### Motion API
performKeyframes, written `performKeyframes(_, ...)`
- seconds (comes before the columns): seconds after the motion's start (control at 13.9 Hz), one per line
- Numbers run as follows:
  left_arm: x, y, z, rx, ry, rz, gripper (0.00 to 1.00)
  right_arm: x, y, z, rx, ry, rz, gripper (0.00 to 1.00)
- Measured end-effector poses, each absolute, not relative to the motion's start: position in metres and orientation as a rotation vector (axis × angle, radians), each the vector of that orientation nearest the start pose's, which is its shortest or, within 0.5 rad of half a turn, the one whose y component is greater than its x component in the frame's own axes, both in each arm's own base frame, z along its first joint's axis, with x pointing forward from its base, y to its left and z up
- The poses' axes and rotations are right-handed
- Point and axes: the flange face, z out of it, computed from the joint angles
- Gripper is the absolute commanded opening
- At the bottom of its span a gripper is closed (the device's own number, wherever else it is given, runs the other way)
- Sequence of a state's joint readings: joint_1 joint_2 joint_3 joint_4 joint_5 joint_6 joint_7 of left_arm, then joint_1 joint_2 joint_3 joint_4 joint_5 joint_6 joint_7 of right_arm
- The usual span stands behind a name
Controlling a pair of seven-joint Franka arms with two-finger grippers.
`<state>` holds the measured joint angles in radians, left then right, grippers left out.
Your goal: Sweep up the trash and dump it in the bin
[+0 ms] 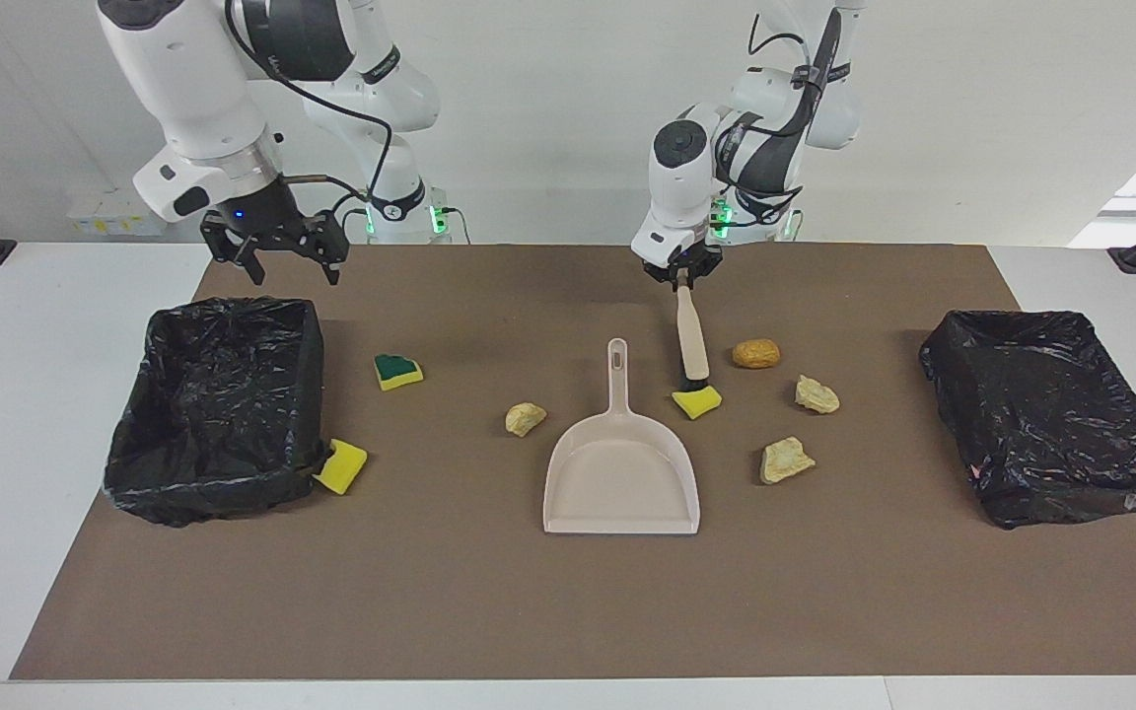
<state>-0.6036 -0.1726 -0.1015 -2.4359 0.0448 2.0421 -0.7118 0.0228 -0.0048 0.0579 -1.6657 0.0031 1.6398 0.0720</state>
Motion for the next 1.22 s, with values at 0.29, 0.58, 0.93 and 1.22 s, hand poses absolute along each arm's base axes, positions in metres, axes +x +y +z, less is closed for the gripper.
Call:
performKeyframes(0.29,0.354,-0.248,0.359,-2.927,-0.095,0.246,0.00,0.572,0.117,0.549,-3.131,-0.030,0.014,1.00)
performKeyframes(0.58,0.366,-0.224,0.386,-2.952,-0.127,0.216,0.00,0.586,0.204,0.497,-3.106,-0.024,-0.054,1.00)
performKeyframes(0.93,0.395,-0.191,0.453,-2.990,-0.056,0.192,0.00,0.586,0.298,0.434,-3.055,0.083,-0.140,1.00)
performKeyframes(1.22,0.422,-0.134,0.455,-3.012,-0.028,0.222,0.00,0.563,0.376,0.372,-3.055,0.116,-0.131,1.00)
